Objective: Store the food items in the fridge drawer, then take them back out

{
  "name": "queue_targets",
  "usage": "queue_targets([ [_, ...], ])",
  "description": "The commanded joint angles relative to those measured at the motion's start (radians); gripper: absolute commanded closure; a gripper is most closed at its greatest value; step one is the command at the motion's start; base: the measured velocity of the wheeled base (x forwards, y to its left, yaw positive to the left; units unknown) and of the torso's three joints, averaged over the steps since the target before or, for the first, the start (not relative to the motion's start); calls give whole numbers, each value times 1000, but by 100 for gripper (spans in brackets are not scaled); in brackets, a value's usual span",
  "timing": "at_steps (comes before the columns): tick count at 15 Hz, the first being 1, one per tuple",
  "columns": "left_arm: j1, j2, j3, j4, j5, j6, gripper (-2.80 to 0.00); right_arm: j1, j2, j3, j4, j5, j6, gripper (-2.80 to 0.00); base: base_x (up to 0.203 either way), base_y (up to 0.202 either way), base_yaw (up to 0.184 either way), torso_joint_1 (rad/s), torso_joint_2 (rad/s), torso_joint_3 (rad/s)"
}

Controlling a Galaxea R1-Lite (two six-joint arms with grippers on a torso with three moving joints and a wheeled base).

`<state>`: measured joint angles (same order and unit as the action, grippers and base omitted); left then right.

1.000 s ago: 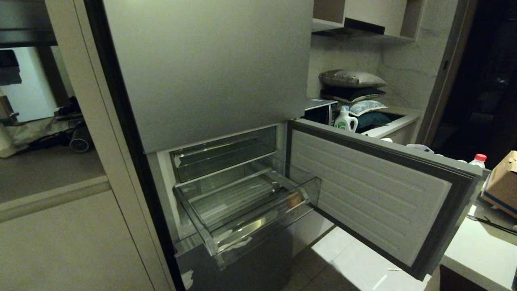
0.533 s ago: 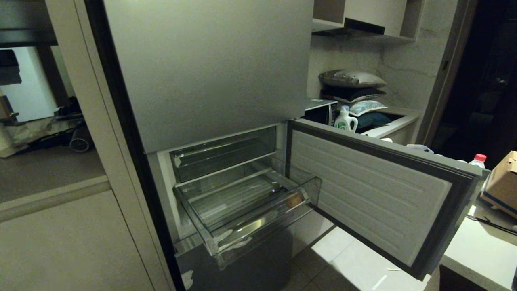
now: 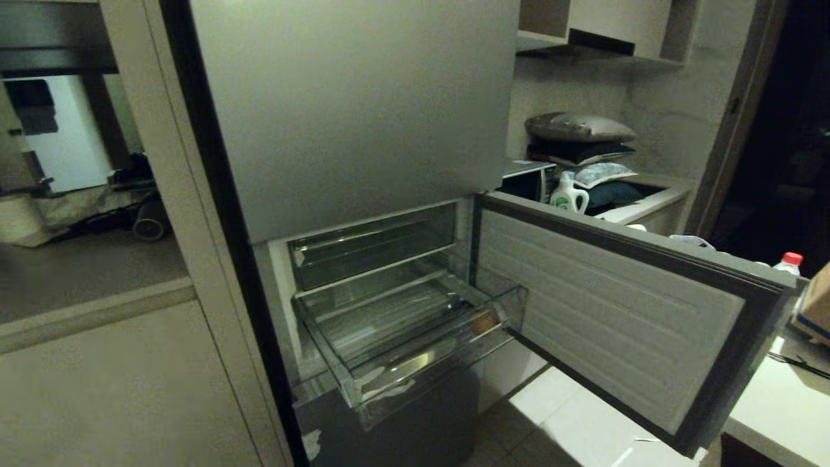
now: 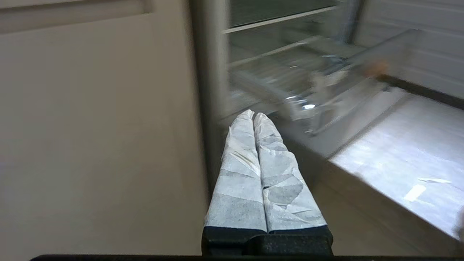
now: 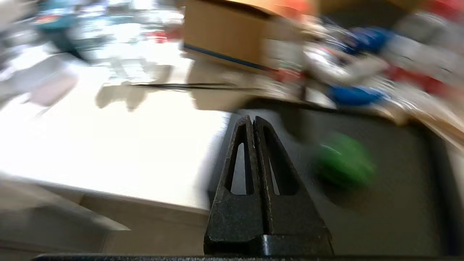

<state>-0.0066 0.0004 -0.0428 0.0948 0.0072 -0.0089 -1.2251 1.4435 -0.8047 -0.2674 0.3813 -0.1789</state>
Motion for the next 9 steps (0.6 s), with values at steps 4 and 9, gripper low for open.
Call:
queue_targets([
  [4,0,0,0,0,0,0,0,61,-48,-20,-4,2,-2,0,1,-7,174,5,1,2],
  [9,0,1,1,0,0,0,0,99,-177,-37,-9,2,1,0,0,-8,177,4,3,4],
])
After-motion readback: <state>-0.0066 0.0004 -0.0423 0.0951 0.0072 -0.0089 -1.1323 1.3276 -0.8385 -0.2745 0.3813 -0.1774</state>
